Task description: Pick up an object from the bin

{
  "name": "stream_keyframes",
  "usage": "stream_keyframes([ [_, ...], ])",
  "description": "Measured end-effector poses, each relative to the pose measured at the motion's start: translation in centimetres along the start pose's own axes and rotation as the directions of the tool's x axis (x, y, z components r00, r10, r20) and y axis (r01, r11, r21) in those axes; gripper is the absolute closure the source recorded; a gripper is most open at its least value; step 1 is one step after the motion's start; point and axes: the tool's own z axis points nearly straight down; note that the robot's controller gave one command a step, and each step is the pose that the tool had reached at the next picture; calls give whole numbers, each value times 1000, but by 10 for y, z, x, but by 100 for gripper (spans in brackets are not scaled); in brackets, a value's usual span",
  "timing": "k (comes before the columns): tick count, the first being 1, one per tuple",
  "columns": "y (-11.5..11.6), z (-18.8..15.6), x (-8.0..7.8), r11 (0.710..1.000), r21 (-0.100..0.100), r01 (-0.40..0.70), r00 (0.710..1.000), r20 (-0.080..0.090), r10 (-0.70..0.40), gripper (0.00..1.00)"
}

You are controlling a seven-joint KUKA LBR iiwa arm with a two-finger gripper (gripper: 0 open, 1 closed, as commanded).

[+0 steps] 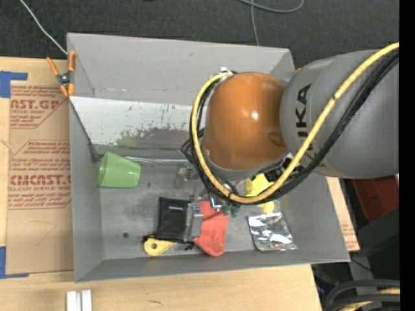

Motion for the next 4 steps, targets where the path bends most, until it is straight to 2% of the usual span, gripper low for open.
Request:
stream_keyframes([
  [1, -1, -5, -2, 1000, -1, -3, 1000, 8, 3, 0],
  [2, -19, 113, -15, 996, -1, -93, 996, -1, 93, 100],
  [3, -19, 113, -15, 996, -1, -93, 996, -1, 93, 0],
  [4, -19, 113, -15, 996, -1, -93, 996, -1, 93, 0],
])
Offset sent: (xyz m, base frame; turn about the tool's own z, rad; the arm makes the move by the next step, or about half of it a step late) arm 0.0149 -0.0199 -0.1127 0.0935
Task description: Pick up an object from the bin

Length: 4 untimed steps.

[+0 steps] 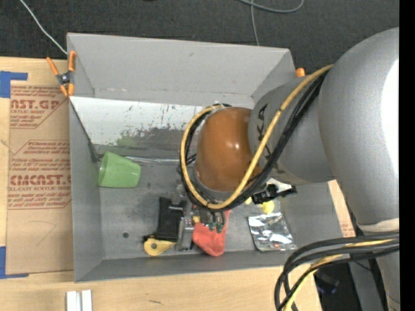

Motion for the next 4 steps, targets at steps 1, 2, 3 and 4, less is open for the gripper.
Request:
stream_keyframes([
  [1, 7, -76, -16, 930, 0, 366, 930, -1, -366, 0],
  [2, 8, -93, -21, 902, -1, 432, 902, 3, -432, 0],
  [3, 5, -16, -14, 840, 0, 543, 840, 4, -543, 0],
  [4, 5, -3, -14, 830, -1, 558, 830, 2, -558, 0],
])
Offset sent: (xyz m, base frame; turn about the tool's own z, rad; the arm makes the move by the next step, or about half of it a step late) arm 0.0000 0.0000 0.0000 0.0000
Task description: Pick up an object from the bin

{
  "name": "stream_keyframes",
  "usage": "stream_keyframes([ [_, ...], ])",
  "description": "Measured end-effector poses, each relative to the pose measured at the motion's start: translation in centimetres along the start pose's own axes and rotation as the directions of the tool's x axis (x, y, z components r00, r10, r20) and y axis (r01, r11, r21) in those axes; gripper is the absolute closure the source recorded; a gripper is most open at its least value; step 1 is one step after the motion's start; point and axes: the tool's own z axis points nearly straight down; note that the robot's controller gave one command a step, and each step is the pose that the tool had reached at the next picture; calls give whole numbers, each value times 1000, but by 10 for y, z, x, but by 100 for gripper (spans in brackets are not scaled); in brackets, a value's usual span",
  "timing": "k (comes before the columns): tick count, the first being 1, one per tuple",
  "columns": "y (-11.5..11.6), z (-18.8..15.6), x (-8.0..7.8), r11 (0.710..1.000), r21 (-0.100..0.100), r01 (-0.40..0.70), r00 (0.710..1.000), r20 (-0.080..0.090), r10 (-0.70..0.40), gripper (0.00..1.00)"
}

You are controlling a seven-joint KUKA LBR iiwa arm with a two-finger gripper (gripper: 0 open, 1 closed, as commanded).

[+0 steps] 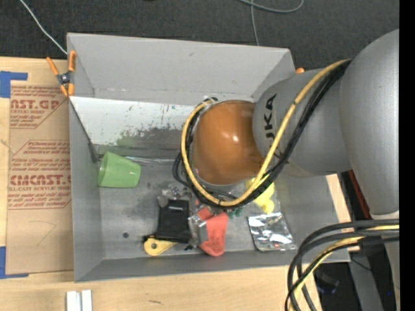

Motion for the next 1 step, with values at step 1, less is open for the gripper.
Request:
stream_keyframes([
  [1, -38, -20, 6, 1000, 0, -1, 1000, 1, 1, 0],
])
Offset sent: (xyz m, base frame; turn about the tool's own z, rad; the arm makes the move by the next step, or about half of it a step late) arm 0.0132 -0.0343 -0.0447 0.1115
